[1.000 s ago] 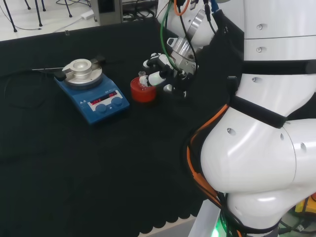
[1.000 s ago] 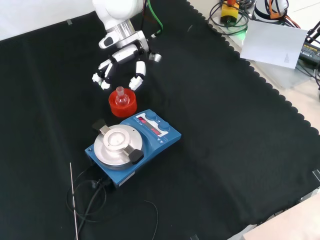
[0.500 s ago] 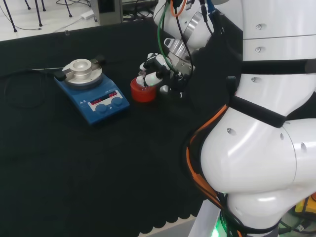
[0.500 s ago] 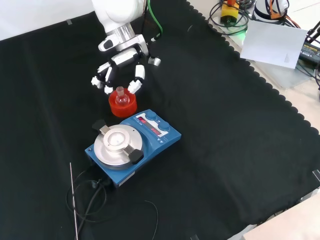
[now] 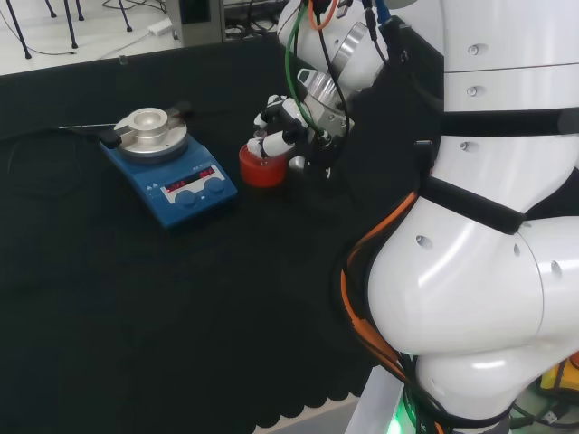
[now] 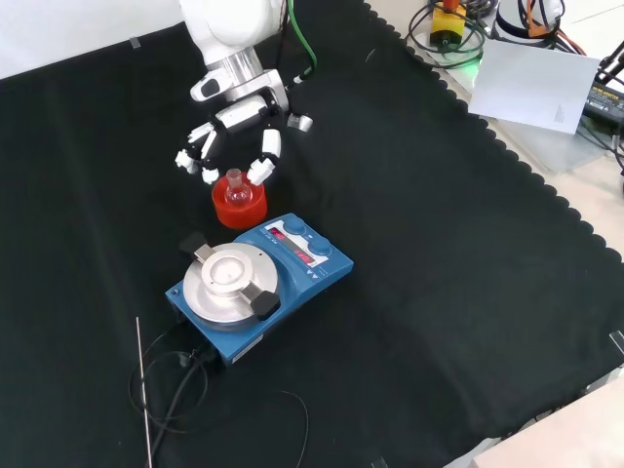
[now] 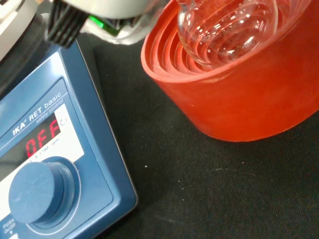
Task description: Pick up the round-bottom flask.
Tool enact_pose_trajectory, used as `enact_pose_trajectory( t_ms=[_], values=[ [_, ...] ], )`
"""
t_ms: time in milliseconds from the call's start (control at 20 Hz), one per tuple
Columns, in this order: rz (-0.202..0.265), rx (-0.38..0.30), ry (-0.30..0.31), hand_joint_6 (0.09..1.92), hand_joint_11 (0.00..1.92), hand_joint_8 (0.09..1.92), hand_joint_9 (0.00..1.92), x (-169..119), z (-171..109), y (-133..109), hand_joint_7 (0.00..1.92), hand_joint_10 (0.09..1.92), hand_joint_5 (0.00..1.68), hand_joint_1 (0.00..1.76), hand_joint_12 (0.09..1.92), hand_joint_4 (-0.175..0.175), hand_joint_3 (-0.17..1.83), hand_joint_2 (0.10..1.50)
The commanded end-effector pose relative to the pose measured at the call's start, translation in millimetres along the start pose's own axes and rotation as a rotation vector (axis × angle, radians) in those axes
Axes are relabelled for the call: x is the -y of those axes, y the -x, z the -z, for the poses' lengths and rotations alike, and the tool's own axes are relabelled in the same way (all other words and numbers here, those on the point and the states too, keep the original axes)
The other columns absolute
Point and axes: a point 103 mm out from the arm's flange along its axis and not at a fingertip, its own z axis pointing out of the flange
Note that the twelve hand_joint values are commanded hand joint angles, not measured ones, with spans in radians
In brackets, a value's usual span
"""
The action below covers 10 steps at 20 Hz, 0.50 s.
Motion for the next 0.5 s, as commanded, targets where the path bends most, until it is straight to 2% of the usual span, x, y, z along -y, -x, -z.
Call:
enact_pose_trajectory(
  t_ms=[50, 500],
  values=[
    [-0.005, 0.007, 0.004, 0.61, 0.00, 0.43, 0.30, -0.1, -0.8, 0.3, 0.09, 0.60, 0.63, 0.94, 1.28, 0.013, 0.70, 0.61],
    [-0.008, 0.012, 0.015, 0.72, 0.00, 0.44, 0.32, 0.8, -1.5, 1.4, 0.10, 0.61, 0.74, 0.95, 1.29, 0.024, 0.70, 0.63]
  ],
)
